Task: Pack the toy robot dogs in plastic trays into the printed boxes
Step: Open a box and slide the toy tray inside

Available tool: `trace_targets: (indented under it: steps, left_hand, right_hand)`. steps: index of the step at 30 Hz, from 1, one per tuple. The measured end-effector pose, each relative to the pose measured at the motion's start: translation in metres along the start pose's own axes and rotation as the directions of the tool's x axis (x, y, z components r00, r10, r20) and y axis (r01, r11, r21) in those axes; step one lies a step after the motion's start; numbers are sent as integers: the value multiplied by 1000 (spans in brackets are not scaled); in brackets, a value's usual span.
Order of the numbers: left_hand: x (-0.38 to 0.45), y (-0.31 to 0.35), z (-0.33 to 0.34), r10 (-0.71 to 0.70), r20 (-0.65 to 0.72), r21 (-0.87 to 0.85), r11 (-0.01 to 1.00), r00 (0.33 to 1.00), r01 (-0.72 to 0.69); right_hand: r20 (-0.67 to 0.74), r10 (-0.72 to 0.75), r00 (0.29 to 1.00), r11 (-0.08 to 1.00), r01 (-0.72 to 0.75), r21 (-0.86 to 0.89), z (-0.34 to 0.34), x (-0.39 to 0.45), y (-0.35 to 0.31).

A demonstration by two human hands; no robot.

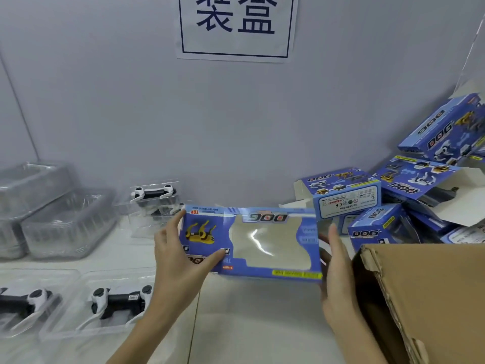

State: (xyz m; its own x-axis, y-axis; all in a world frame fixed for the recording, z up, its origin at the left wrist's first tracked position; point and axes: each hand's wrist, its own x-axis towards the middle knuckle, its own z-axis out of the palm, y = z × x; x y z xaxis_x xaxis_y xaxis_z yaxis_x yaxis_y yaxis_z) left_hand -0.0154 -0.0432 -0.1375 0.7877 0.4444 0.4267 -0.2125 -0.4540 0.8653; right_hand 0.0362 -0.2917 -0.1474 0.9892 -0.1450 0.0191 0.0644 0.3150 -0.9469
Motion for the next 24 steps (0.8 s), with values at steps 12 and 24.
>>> trace_targets:
  steps: [12, 24]
  left_hand:
    - [9, 0, -10, 349, -151, 259, 917, 925, -303]
    - [-15, 2, 15, -193, 425, -311, 887, 885, 343]
  right_hand:
    - [296, 106, 949, 988, -68, -136, -3, 4, 6]
    - [365, 216, 906, 975, -182, -124, 20, -8, 18]
